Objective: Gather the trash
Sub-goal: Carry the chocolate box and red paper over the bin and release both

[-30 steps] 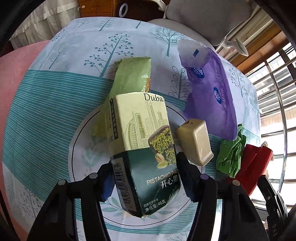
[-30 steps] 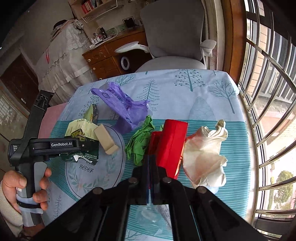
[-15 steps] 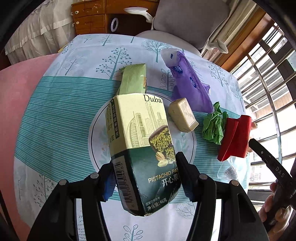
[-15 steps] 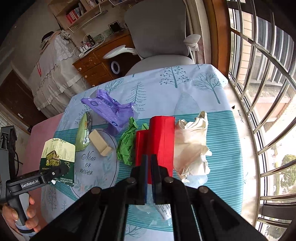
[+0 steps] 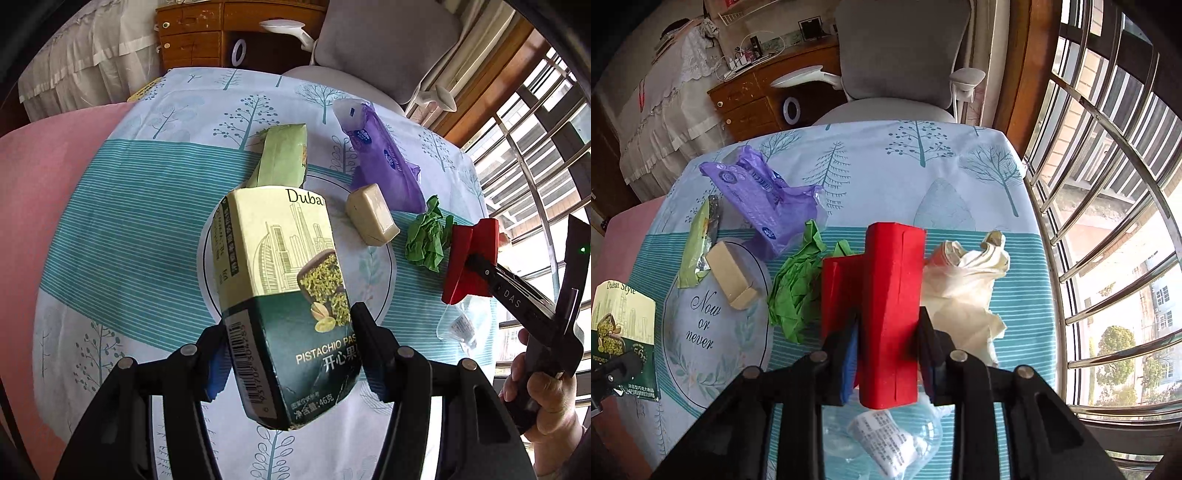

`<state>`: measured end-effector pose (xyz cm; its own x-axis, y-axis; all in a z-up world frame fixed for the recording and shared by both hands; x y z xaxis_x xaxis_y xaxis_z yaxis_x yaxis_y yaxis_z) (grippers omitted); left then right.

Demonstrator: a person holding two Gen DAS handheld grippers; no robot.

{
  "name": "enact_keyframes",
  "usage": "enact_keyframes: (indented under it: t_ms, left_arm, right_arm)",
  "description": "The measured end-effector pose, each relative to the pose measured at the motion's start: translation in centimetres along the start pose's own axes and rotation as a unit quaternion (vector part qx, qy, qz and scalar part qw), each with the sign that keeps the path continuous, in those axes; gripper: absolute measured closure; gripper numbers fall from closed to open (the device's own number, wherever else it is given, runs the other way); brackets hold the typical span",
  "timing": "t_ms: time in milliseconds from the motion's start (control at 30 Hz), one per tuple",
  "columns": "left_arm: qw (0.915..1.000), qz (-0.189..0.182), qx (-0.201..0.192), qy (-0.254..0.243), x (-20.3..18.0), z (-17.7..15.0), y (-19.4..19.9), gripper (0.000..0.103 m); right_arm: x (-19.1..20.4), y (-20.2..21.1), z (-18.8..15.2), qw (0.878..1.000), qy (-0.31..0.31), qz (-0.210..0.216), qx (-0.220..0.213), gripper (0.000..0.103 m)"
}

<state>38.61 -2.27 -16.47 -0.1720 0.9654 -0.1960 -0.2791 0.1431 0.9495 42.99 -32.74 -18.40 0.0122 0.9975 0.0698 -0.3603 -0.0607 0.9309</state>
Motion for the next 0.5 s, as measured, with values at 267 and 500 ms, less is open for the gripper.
enact_keyframes:
  t_ms: [267,500]
  left_arm:
    - [0.9996,-0.017,-0.021,-0.01,0.4,-1.9,4.2,0.046]
    - [0.997,-0.05,-0.047,-0.037,0.9,-5.5,9.9,0.046]
  right_arm:
    - [0.9,6.0,-1.3,0.995,-0.027,0.077,-0.058,0.084]
    - [2.2,12.9,-3.8,0.979,-0.074,0.155,-0.106,0.085]
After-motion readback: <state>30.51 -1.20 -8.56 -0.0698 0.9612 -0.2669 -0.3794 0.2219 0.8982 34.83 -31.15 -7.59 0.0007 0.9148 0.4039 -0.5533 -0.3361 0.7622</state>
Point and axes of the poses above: each gripper's, at about its wrist camera, not at the fingertips, and y roughly against the way its jaws point, x to its left, z to its top, the point moved 4 cm from there along -y, roughly the way its jaws point, and after that the axes turned 4 degrees about x, right-handed, at the moved point
